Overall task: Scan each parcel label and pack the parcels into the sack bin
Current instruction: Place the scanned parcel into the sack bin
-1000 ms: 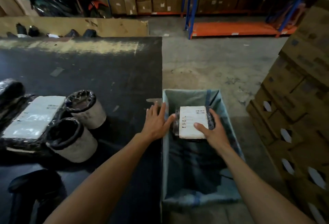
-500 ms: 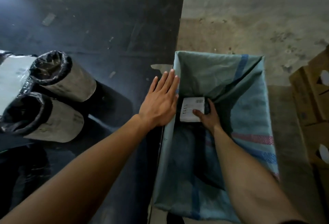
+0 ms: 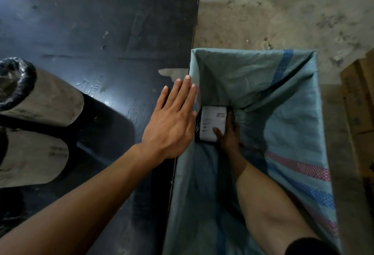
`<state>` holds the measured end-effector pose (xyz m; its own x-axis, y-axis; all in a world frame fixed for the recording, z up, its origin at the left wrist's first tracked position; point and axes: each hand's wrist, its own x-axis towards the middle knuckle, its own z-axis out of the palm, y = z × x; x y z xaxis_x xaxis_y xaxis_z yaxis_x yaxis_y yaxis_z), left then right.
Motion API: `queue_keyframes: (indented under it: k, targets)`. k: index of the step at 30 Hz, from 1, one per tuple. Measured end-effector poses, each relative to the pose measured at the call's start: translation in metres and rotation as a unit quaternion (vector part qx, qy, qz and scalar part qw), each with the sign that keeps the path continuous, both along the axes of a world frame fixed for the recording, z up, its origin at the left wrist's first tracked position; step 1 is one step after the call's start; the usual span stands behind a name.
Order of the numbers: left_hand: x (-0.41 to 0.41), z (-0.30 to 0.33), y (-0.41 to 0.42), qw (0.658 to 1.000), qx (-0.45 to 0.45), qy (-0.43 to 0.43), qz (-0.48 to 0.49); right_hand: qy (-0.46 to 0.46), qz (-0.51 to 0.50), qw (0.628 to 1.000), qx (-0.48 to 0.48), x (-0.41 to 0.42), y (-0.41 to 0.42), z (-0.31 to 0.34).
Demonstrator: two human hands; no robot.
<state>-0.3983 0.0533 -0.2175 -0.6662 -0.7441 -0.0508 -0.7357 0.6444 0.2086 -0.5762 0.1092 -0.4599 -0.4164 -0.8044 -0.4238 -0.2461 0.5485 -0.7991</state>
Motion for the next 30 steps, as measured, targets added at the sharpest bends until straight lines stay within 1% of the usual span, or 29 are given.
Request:
queue_keyframes:
  k: [2,3,5,8,13,18,23,30]
  targets:
    - [-0.001,0.002,0.001,1.000,0.005,-0.001,0.001,0.111,0.060,0.990,0.069,0.002,0.002,-0.003]
    - [-0.001,0.003,0.001,1.000,0.007,0.000,0.001,0.151,0.099,0.980,0.088,0.003,0.002,-0.004]
    - [-0.001,0.004,0.000,1.000,0.006,0.001,0.000,0.180,0.161,0.965,0.103,0.005,0.001,-0.006]
    - [-0.001,0.001,0.000,1.000,0.001,0.004,-0.001,0.198,0.203,0.949,0.140,0.007,-0.004,-0.010]
    - [0.000,-0.001,-0.001,1.000,-0.003,0.001,-0.003,0.183,0.210,0.943,0.180,0.009,-0.012,-0.011]
    - [0.000,0.000,0.001,1.000,0.000,-0.006,-0.002,0.181,0.250,0.925,0.222,0.005,-0.017,0.007]
    - [0.000,-0.001,-0.002,1.000,0.001,-0.012,-0.001,0.207,0.282,0.911,0.217,-0.001,-0.006,0.029]
    - [0.000,-0.005,-0.002,1.000,0.009,0.011,0.002,0.217,0.267,0.919,0.192,-0.005,0.017,0.085]
